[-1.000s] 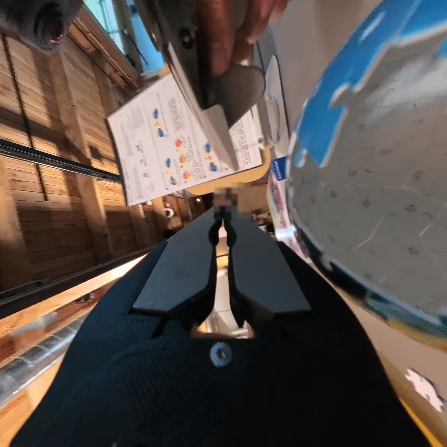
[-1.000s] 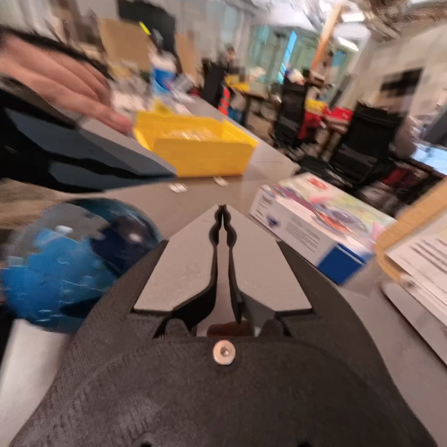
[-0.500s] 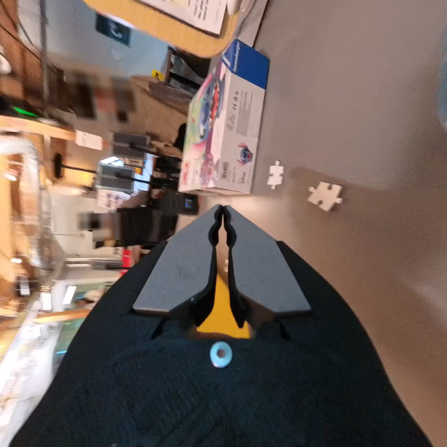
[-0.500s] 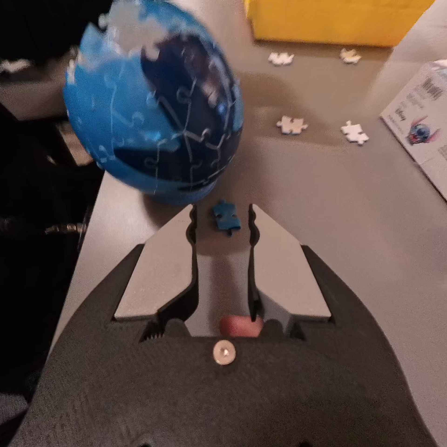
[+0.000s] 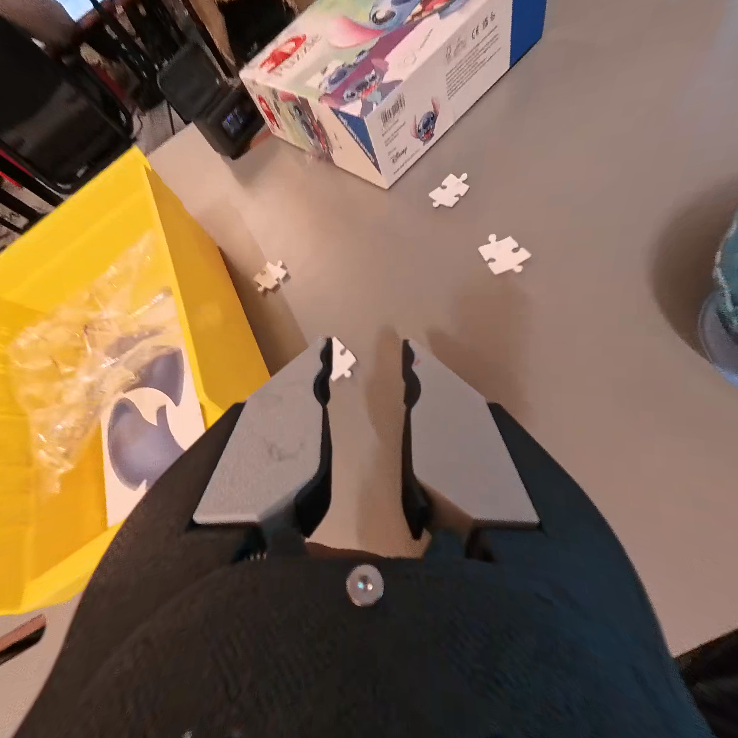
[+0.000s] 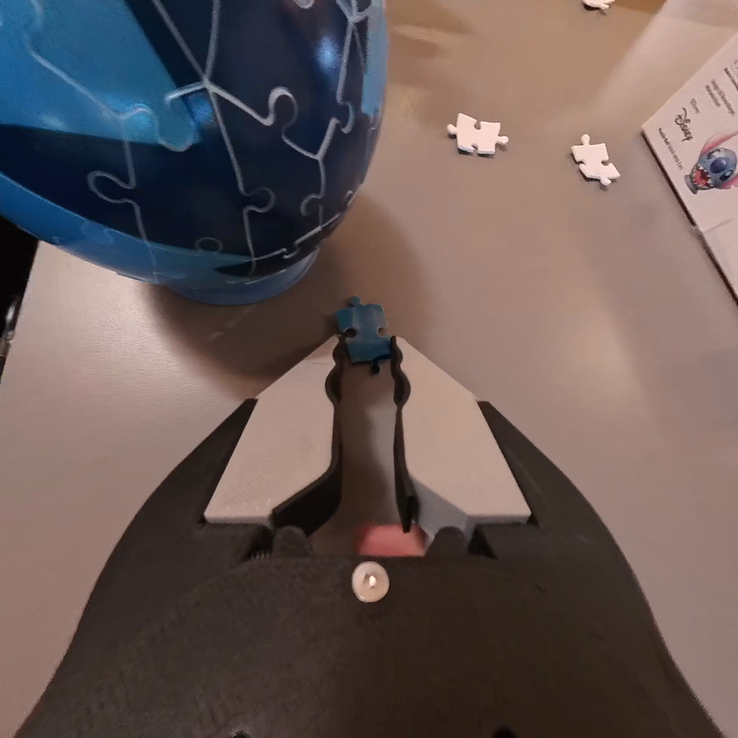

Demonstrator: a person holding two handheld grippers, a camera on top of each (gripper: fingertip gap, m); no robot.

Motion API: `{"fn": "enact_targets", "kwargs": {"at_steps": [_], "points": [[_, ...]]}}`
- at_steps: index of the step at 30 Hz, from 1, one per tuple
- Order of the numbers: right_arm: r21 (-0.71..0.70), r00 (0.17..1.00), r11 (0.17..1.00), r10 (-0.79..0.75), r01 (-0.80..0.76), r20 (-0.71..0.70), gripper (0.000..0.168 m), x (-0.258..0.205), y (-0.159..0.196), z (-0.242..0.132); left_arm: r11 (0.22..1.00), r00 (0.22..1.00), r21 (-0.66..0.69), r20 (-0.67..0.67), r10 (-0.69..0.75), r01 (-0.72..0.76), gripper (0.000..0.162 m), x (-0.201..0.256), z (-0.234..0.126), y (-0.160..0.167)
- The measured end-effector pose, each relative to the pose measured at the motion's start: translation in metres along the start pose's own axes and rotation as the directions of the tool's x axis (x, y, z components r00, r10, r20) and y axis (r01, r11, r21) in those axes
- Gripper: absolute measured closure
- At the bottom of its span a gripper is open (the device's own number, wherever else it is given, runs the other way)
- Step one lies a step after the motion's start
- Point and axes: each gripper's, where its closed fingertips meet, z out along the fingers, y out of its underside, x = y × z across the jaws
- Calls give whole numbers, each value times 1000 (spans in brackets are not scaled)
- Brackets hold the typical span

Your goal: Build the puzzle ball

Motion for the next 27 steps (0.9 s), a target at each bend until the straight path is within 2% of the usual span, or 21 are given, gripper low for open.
{"fn": "enact_targets", "kwargs": {"at_steps": [6, 11, 15, 20, 23, 27], "points": [[11, 988, 1000, 24, -22, -155, 162, 27, 4, -7, 997, 999, -63, -32, -36, 34, 118, 18, 15, 27], [26, 975, 997, 73, -69, -209, 165, 42, 9, -14, 996, 993, -87, -114, -31, 21, 111, 32, 20, 40], [44, 963, 996, 83, -74, -256, 168, 52, 8, -20, 996, 993, -56, -92, -69, 64, 112, 27, 20, 38], [88, 958, 988, 145, -127, -245, 168, 56, 4, -26, 994, 998, -100, -40, -49, 45, 110, 20, 20, 53], [120, 958, 980, 184, -161, -222, 168, 57, 0, -28, 998, 999, -69, -47, -13, 9, 115, 21, 18, 47], [239, 951, 951, 243, -195, -190, 168, 60, -20, -41, 998, 996, 42, -64, 54, -51, 127, 28, 11, 17]]}}
